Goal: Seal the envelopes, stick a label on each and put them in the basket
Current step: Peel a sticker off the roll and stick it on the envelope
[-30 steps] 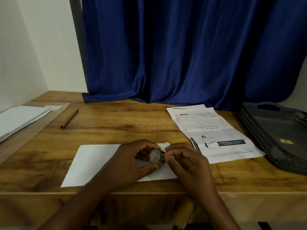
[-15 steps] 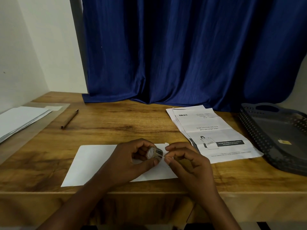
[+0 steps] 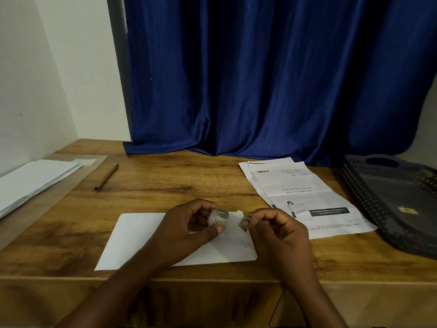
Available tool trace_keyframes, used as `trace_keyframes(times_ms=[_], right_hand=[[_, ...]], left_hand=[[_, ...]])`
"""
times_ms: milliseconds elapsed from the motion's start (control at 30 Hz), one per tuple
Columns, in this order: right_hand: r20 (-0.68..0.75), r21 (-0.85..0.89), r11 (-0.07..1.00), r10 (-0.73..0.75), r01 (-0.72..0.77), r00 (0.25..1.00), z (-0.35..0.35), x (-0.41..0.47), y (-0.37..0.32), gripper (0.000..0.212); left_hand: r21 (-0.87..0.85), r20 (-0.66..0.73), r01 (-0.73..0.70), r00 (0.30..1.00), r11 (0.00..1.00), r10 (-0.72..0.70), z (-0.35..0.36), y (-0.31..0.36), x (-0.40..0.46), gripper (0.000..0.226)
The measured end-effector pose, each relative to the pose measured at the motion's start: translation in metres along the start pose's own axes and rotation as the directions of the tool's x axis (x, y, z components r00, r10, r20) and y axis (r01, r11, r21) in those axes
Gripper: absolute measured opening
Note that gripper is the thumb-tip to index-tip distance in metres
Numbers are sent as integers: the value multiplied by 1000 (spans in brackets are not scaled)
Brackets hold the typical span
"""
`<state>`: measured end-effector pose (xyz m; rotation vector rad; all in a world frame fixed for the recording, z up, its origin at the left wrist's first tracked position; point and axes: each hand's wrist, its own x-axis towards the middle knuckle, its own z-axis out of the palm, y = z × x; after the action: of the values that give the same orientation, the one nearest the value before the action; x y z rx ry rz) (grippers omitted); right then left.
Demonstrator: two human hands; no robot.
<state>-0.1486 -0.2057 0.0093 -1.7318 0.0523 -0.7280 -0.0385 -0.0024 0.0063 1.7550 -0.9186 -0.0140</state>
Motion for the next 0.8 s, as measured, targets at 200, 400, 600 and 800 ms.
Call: trace_keyframes(times_ms=[200, 400, 600, 800], right_hand=[[-4, -6, 998, 63, -63, 998, -4, 3, 2, 23], [11, -60, 991, 119, -118, 993, -5, 7, 5, 24], [6, -22, 987, 161, -161, 987, -5, 9, 8, 17], [-4, -30, 989, 145, -145, 989, -6, 9, 5, 27]], left_hand=[[48, -78, 28, 997, 998, -24, -41, 3, 17, 33], [463, -299, 330, 932, 823, -205, -123, -21, 37, 33], [656, -238, 447, 887, 608, -396, -166, -43, 38, 43], [797, -192, 387, 891, 464, -412, -164, -32, 41, 70]])
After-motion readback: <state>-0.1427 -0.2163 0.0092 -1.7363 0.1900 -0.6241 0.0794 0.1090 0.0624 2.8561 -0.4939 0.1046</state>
